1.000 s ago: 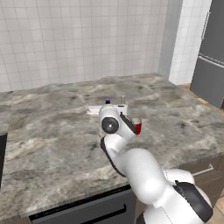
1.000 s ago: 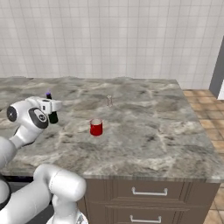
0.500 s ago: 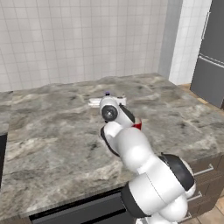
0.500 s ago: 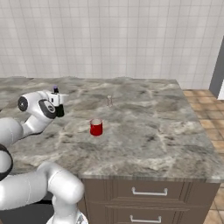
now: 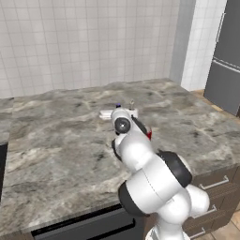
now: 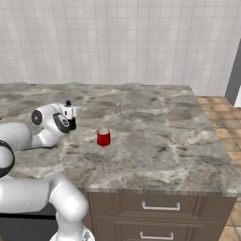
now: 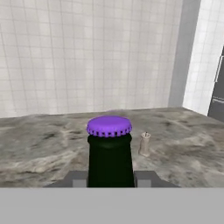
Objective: Open the cabinet directly in front. Then move the beer and the mug to the dining counter with the candle on it.
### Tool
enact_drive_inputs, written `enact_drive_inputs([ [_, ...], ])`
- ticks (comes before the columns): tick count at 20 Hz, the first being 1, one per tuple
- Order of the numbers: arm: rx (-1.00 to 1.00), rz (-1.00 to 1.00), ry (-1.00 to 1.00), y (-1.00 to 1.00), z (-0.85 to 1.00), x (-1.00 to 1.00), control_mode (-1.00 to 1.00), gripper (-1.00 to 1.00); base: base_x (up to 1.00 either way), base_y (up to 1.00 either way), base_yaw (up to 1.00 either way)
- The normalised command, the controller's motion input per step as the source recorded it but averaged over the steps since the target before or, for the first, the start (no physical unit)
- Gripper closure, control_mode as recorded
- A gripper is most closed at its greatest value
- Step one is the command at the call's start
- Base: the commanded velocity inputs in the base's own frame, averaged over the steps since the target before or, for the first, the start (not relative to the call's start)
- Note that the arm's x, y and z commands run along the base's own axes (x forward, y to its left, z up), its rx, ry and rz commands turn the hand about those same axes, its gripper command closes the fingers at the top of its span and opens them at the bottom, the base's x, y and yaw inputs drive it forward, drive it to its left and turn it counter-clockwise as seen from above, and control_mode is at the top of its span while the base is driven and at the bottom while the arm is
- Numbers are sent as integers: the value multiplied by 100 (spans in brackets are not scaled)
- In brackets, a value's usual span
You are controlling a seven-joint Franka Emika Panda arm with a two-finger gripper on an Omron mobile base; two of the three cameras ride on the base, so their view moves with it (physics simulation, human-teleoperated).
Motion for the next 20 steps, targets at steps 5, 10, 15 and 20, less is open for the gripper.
enact_drive_inputs([
  [5,0,2,0,-7,-18,8,-100,100,0,0,0],
  [10,0,3,0,-14,-14,9,-100,100,0,0,0],
  [15,0,3,0,-24,-12,3,-100,100,0,0,0],
  [20,1,1,0,-10,0,0,-100,-100,0,0,0],
])
